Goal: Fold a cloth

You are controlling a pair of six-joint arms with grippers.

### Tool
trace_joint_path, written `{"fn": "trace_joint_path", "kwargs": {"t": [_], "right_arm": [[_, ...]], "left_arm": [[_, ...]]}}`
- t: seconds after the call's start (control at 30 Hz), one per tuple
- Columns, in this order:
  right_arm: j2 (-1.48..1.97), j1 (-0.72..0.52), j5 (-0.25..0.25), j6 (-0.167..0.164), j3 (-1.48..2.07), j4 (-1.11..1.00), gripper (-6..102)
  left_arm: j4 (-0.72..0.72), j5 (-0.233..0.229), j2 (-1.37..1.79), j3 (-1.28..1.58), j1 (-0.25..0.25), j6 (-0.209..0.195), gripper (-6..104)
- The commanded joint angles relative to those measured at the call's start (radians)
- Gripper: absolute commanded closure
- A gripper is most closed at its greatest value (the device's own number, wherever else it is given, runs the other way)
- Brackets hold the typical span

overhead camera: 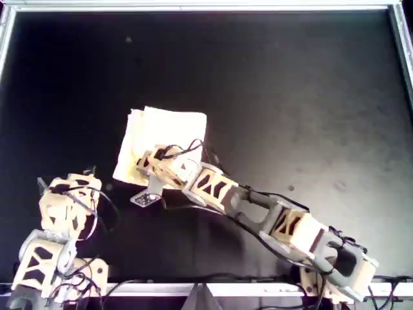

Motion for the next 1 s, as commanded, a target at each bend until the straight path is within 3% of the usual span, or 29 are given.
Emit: {"fn": "trace_joint_path", "kwargs": {"t": [0.0,0.1,0.23,0.47,0.8,0.97], "right_arm": [[0.069,0.003,-0.003,-0.002,-0.063,-0.038,54],[0.080,0.002,-0.003,-0.003,-0.063,-0.035,45],[0.149,0.002,-0.003,-0.003,-0.043,-0.009,44],[0.351,-0.008,-0.003,-0.006,0.103,0.262,43],[0.706,-0.020,0.012,-0.006,0.316,0.462,44],[1.005,-0.158,0.014,-0.006,0.611,0.669,47]], "left_arm": [[-0.003,-0.008,0.014,-0.011,0.021,0.009,17],[-0.003,-0.009,0.014,-0.011,0.021,0.009,17],[-0.003,-0.009,0.014,-0.011,0.023,0.009,17],[-0.003,-0.009,0.014,-0.011,0.014,0.009,17],[-0.003,-0.009,0.014,-0.011,0.011,0.009,17],[-0.003,0.008,0.014,-0.021,0.009,0.009,17]]}}
